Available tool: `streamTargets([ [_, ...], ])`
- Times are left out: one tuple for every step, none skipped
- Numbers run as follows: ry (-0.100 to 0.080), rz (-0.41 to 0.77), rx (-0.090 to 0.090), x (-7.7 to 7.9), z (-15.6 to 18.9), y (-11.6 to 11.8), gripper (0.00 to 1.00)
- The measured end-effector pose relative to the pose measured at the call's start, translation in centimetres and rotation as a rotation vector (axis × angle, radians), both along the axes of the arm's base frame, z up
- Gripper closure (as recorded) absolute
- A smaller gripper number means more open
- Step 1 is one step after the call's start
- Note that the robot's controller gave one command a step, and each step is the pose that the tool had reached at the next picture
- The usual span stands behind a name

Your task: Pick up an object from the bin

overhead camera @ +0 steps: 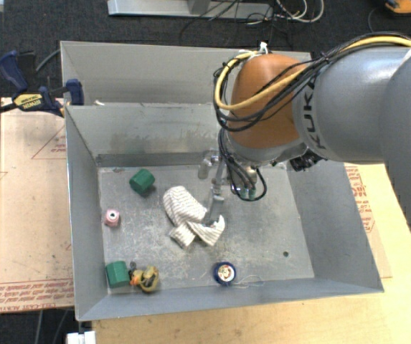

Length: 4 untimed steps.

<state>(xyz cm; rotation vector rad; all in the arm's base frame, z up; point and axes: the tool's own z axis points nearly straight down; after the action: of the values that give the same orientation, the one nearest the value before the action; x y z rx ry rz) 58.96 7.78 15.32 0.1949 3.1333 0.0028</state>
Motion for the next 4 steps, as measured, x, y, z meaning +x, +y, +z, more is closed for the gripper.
streamTargets([
  [0.006,-0.193,0.001,-0.7,-5.5,1.3,0.0],
  [0.001,-0.337,0.002,-0.9,-8.4,-0.3,0.0],
  [0.004,-0.196,0.003,-1.0,-8.2,0.9,1.0],
  [0.004,-0.196,0.003,-1.0,-8.2,0.9,1.0],
])
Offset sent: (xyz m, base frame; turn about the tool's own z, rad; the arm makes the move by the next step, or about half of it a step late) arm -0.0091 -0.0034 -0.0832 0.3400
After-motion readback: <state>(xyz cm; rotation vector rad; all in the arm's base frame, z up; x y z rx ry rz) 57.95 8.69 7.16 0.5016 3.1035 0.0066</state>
